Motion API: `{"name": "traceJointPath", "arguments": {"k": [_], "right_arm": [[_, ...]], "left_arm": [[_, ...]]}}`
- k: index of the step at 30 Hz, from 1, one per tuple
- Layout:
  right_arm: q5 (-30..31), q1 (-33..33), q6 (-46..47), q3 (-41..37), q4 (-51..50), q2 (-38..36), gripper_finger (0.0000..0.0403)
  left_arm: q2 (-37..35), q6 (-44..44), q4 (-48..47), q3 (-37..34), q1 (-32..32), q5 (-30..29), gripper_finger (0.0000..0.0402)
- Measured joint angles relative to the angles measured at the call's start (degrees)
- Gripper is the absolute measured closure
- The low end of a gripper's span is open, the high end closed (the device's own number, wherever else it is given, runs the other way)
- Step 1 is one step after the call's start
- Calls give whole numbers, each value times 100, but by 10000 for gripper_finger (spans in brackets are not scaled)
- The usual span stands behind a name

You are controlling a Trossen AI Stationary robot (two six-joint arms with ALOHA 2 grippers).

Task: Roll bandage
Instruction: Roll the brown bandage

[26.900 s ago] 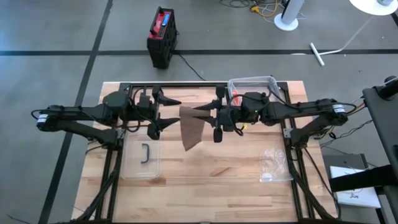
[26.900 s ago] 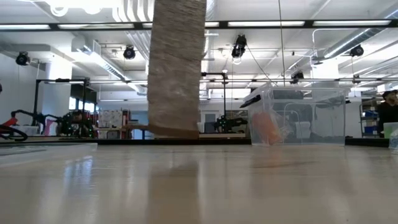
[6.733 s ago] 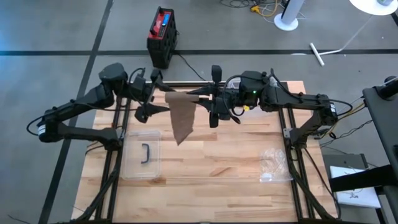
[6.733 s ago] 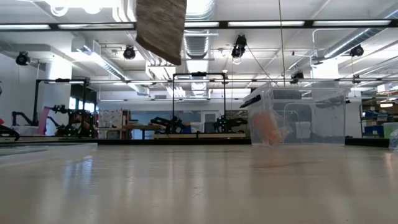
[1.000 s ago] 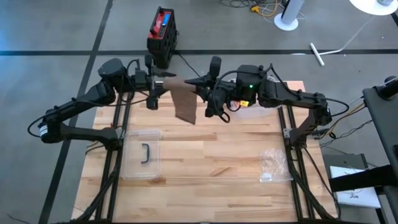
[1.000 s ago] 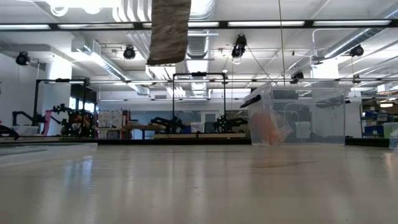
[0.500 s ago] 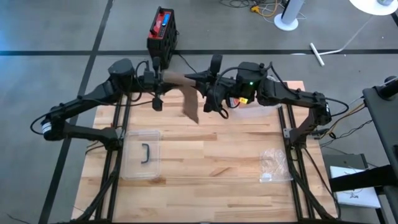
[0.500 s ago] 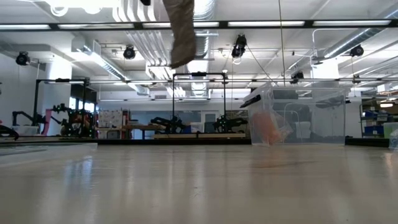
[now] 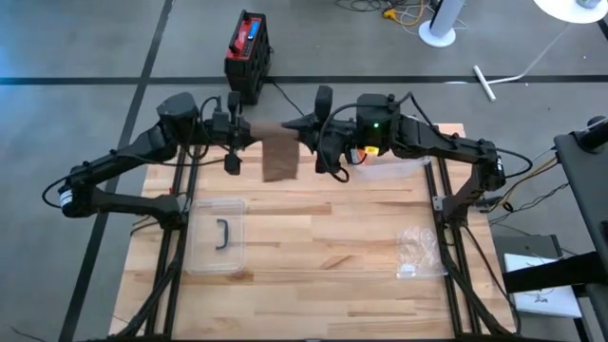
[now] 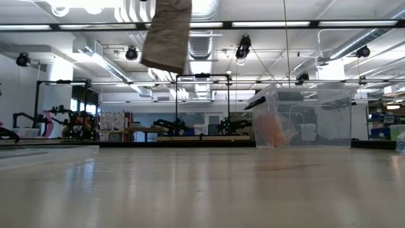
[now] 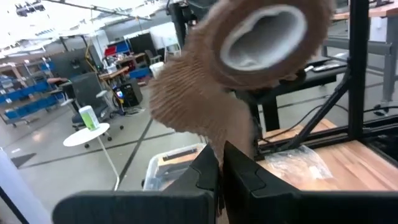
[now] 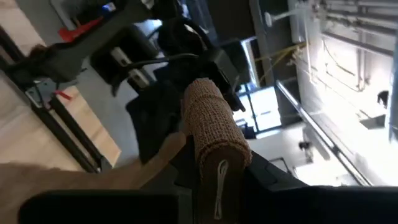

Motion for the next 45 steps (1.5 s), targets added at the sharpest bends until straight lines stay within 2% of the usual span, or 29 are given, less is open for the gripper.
{"name": "traceJointPath", "arguments": {"k": [5,8,16,19,23,28,33,39,45], "right_arm": [[-129,34,-320,0,139,-2,351],[-133,38,-570,0,285,0,351],[-395,40,-776,0,347,-2,349],[-426,72,-916,0,354,-2,352],[-429,92,-1064,0,356,29,352],[-421,90,-1545,-90,341,35,352],[-377,100,-2317,-120,353,57,353],[-223,103,-3281,-126,544,247,352],[91,103,-3944,-125,663,419,352]], "left_arm": [[-165,-22,-531,71,-2,285,396],[-227,-121,-700,76,-2,291,372],[-408,-386,-507,94,30,293,247],[-420,-406,-663,331,49,287,197],[-341,-408,-1190,769,48,291,138],[-126,-555,-2374,1604,48,364,81],[182,-756,-3205,2272,44,622,57],[323,-1051,-3303,2704,57,595,56],[418,-1330,-3373,2833,57,599,62]]}}
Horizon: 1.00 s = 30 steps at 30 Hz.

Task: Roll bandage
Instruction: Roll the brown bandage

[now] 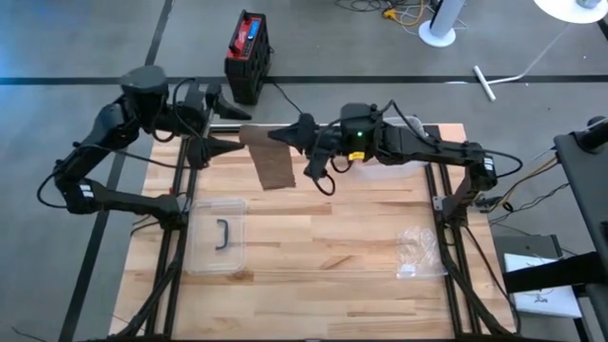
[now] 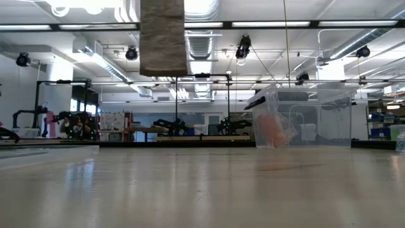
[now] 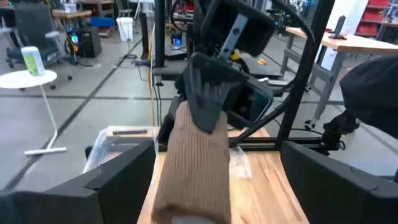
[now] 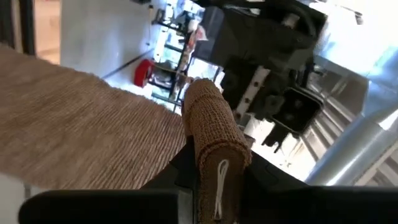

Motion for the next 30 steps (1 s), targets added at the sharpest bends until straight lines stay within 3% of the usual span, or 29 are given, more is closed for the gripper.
{"name": "traceJointPath", "arguments": {"k": [10,20,25,30], "right_arm": [[36,0,-416,0,211,101,351],[142,0,-479,0,299,99,349],[249,0,-608,0,298,99,349],[302,0,-613,0,256,99,328]], "left_arm": [[220,15,-185,-15,9,-164,61],[356,21,-212,-20,9,-164,96],[408,-42,-266,-20,9,-162,161],[410,7,-351,-20,9,-129,277]]}}
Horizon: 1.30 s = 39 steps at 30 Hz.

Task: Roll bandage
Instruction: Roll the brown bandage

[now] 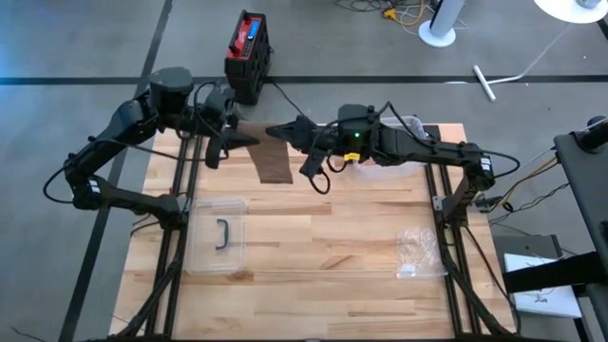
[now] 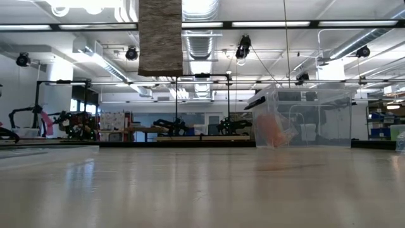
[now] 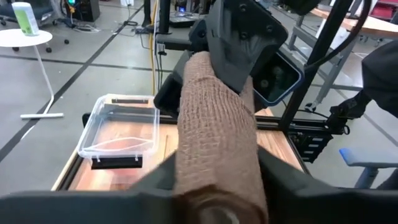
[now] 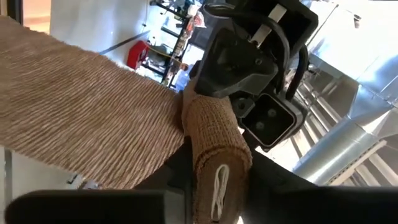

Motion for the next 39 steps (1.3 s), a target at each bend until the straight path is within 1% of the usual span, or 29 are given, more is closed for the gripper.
{"name": "traceJointPath", "arguments": {"k": [3,4,5,8,11,14,16,17,20,23,26,29,32,34,39], "right_arm": [[7,-2,228,0,-5,0,311],[36,0,363,0,-19,0,304],[53,17,543,0,-28,0,296],[83,64,1495,3,-42,-4,267],[87,109,2920,9,-102,-47,232],[110,125,4378,35,-251,-132,196],[2,133,5337,126,-365,-168,173],[-83,132,5834,210,-415,-170,163],[-390,20,7065,431,-612,-154,137],[-635,-193,7913,470,-619,-143,120],[-913,-360,8365,420,-631,-136,111],[-996,-434,8587,411,-591,-112,113],[-1091,-506,8874,412,-481,-20,124],[-1237,-535,9092,402,-465,62,132],[-1302,-584,9489,401,-371,213,157]], "left_arm": [[-38,16,24,-2,0,0,343],[-65,31,32,-8,0,-18,358],[-85,63,30,-10,0,-39,363],[-175,121,13,-15,0,-60,363],[-276,279,-57,-15,0,-220,358],[-374,636,-241,-10,1,-824,338],[-405,978,-348,-23,2,-1263,334],[-414,1176,-347,-52,4,-1358,334],[-403,1737,-373,-125,0,-1392,346],[-392,2106,-354,-135,-5,-1387,356],[-372,2212,-349,-142,-9,-1386,355],[-368,2396,-349,-149,-11,-1243,352],[-376,2631,-324,-149,-24,-1087,352],[-373,2743,-314,-149,-73,-1088,354],[-363,2901,-161,-149,-131,-1085,354]]}}
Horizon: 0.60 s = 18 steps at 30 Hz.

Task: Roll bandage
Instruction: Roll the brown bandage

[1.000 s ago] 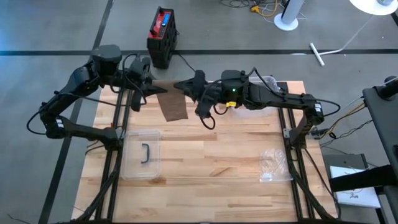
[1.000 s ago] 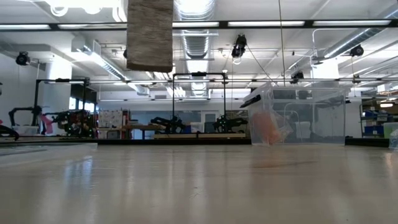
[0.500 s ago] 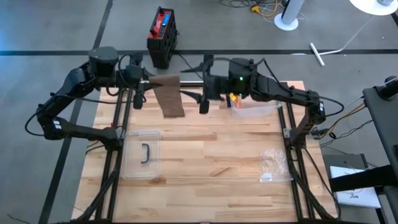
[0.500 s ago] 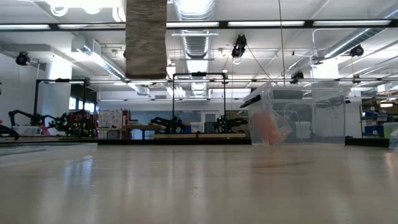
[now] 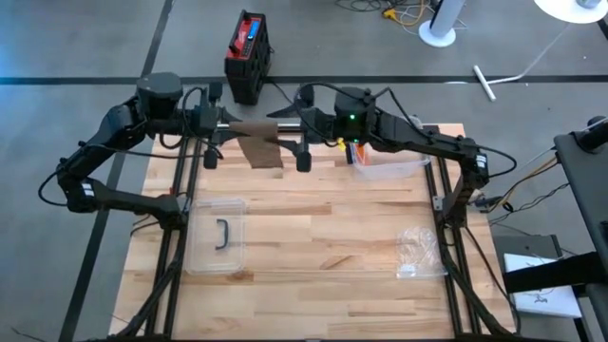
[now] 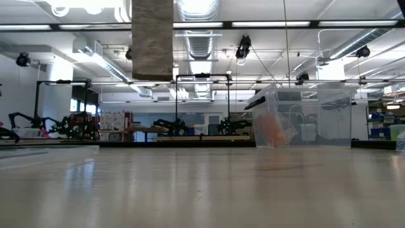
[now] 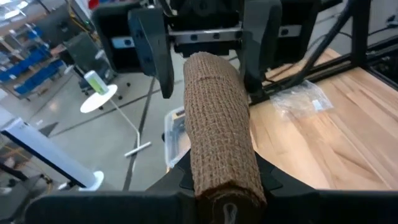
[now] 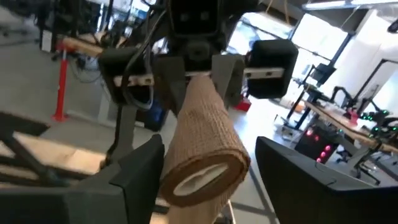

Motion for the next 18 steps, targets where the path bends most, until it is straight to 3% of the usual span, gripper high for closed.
{"name": "traceJointPath", "arguments": {"k": [18], "right_arm": [[30,-6,-49,12,100,106,282]], "left_arm": [[4,-198,160,0,2,-63,353]]}}
